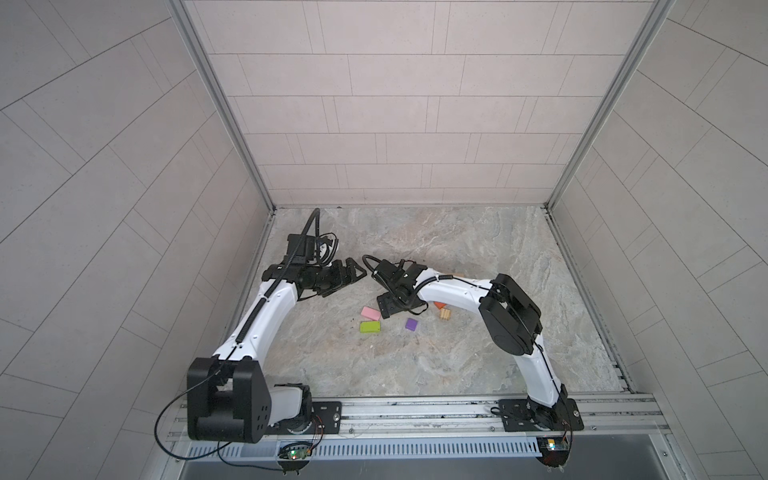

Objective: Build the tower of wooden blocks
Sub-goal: 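Lower the right gripper and close it on the plain wooden bar, then lift the wooden bar with the right gripper and carry it toward the paired bars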

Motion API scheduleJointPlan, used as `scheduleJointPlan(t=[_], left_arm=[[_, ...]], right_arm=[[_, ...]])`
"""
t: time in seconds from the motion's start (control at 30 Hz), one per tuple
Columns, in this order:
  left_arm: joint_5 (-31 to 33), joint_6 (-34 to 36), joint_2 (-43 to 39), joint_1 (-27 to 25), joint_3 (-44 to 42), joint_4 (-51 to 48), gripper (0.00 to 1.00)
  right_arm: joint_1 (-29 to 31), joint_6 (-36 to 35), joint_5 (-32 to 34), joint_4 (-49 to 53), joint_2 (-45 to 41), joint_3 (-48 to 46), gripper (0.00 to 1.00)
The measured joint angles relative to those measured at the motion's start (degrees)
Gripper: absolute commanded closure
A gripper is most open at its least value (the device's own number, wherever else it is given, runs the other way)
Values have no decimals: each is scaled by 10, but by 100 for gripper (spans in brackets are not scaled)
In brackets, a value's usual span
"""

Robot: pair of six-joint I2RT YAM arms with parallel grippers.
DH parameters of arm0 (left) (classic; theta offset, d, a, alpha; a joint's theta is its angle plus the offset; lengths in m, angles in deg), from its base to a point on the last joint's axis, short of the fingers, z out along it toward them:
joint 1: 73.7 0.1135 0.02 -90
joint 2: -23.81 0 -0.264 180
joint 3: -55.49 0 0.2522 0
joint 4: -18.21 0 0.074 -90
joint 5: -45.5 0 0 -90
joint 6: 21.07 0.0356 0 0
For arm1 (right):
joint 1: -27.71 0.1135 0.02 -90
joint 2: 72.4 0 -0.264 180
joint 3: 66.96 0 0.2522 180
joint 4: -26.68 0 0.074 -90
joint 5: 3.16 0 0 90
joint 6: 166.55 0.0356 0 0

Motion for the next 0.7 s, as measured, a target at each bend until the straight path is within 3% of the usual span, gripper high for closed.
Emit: scheduleJointPlan(t=[0.43,0.7], left_arm=[[0,0,-5,2,-1,0,8],[0,0,-5,2,-2,0,8]], right_arm=[[4,17,15,19,14,24,19],[5,19,29,20,20,26,35]])
